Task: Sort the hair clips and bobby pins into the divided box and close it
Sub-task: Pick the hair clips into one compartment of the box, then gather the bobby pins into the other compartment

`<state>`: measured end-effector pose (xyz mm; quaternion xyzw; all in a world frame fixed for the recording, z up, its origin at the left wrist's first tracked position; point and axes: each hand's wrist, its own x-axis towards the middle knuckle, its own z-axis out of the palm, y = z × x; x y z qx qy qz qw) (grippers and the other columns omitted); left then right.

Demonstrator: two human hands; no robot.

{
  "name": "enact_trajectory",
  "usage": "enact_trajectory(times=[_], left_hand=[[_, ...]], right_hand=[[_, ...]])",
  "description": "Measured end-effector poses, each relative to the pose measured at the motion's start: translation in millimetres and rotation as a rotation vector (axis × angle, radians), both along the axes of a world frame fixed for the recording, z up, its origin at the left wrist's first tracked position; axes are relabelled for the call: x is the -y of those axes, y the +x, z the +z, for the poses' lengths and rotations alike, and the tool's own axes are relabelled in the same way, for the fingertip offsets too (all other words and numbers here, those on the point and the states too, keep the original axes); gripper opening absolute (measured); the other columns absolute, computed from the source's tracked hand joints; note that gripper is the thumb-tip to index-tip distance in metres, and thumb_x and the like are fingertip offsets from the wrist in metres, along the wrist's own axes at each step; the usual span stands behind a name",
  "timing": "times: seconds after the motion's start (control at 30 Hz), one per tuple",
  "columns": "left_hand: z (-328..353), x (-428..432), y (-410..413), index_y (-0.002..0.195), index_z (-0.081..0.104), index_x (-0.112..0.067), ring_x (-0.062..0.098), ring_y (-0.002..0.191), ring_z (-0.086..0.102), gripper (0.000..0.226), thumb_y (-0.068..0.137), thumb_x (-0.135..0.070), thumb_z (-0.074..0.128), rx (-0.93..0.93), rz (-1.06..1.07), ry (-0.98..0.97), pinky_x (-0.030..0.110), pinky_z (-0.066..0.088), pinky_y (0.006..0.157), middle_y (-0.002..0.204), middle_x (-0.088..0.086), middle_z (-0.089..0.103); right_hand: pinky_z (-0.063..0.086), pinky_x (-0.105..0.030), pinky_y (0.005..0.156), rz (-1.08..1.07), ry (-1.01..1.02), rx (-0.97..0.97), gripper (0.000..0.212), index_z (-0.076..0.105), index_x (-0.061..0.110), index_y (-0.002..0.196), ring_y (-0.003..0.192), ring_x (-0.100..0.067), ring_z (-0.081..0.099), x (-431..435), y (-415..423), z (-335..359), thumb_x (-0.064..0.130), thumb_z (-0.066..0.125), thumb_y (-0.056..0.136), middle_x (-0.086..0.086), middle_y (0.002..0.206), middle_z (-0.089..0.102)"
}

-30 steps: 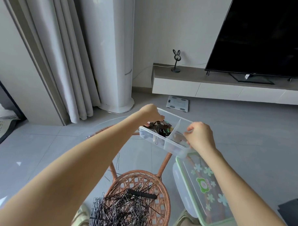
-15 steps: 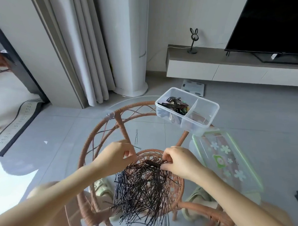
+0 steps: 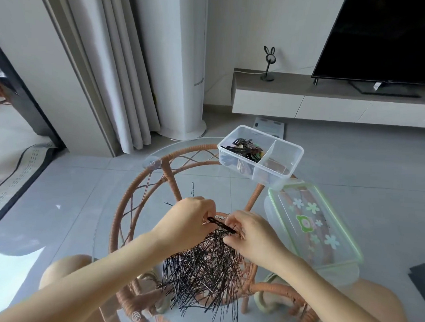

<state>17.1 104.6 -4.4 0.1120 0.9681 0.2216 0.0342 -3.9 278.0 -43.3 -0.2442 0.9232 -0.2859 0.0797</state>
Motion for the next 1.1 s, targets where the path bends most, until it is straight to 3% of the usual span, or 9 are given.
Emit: enact_trajectory(times=[0.17,0.3,0.43,0.6,0.7,0.83,0.93,1.03,1.1], left_hand=[[37.4,-2.1,-2.0,0.099,0.062,-0.018,0.012,0.088,0.059,0.016,0.087,-0.027,0.058,-0.166,-0.127,-0.069,0.03,0.051,0.078,0.096,-0.003,0.062],[48.3,8.8,-14.2,0.099,0.066,-0.022,-0.007,0.072,0.054,0.019,0.08,-0.024,0.067,-0.161,-0.096,0.128,0.013,0.049,0.069,0.087,-0.012,0.062],[40.9,28.3,-27.0,0.11,0.063,-0.023,-0.012,0.076,0.05,0.028,0.082,-0.023,0.065,-0.191,0.083,0.222,0.003,0.04,0.069,0.089,-0.022,0.054],[14.6,44.2,-37.8,0.108,0.064,-0.021,0.009,0.092,0.058,0.023,0.085,-0.021,0.061,-0.119,0.215,0.197,0.03,0.049,0.09,0.106,-0.005,0.064],[1.9,44.2,-44.7,0.109,0.064,-0.022,0.019,0.102,0.06,0.023,0.087,-0.024,0.058,-0.09,0.239,0.176,0.035,0.048,0.093,0.114,0.001,0.065],[-13.1,47.6,-41.8,0.113,0.064,-0.021,0.019,0.11,0.059,0.027,0.092,-0.027,0.05,-0.118,0.261,0.123,0.03,0.045,0.09,0.122,-0.001,0.063],[-42.6,60.8,-26.7,0.121,0.059,-0.025,0.016,0.129,0.046,0.035,0.095,-0.039,0.039,-0.075,0.238,0.035,0.031,0.037,0.103,0.135,-0.003,0.055],[-69.5,63.5,-14.6,0.133,0.043,-0.035,0.019,0.144,0.014,0.054,0.091,-0.059,0.02,0.043,0.209,0.013,0.039,0.006,0.118,0.151,-0.005,0.029],[-77.9,54.7,-15.5,0.137,0.038,-0.035,0.02,0.145,0.003,0.072,0.081,-0.066,0.005,0.038,0.209,0.054,0.034,-0.008,0.115,0.153,-0.007,0.022]], right_hand=[[0.048,-0.027,0.077,0.047,-0.111,0.015,0.014,0.062,0.019,0.09,0.083,-0.007,0.06,6.2,0.3,16.5,0.02,0.048,0.088,0.006,0.084,0.067],[0.056,-0.024,0.065,-0.03,-0.333,0.068,0.014,0.067,0.016,0.083,0.065,-0.006,0.065,6.4,-1.9,30.6,0.019,0.055,0.089,0.006,0.072,0.068],[0.044,-0.021,0.046,-0.271,-0.282,-0.269,0.023,0.064,0.011,0.071,0.044,-0.007,0.055,-12.8,-37.2,50.9,0.017,0.054,0.09,-0.002,0.06,0.066],[0.052,-0.036,0.061,-0.562,-0.047,-0.383,0.037,0.052,0.003,0.055,0.057,-0.033,0.059,-29.4,-119.5,64.1,0.023,0.044,0.085,-0.014,0.055,0.064],[0.049,-0.029,0.062,-0.537,0.016,-0.187,0.044,0.064,-0.003,0.061,0.052,-0.023,0.056,-8.7,-155.9,68.7,0.023,0.042,0.088,-0.009,0.052,0.063],[0.039,-0.03,0.064,-0.56,0.174,-0.201,0.042,0.055,0.003,0.077,0.084,-0.036,0.061,10.5,-161.4,69.3,0.038,0.038,0.094,-0.016,0.082,0.064],[0.047,-0.036,0.066,-0.366,0.009,-0.295,0.046,0.058,0.001,0.072,0.076,-0.035,0.061,8.4,-116.8,52.1,0.034,0.037,0.095,-0.016,0.075,0.068],[0.046,-0.041,0.093,-0.158,-0.057,-0.144,0.04,0.065,0.006,0.105,0.103,-0.028,0.062,3.0,-62.9,9.2,0.035,0.04,0.095,-0.015,0.109,0.069],[0.026,-0.038,0.113,-0.121,-0.018,0.007,0.044,0.049,0.008,0.129,0.13,-0.021,0.043,4.2,-42.9,-22.5,0.034,0.038,0.096,-0.01,0.137,0.051]])
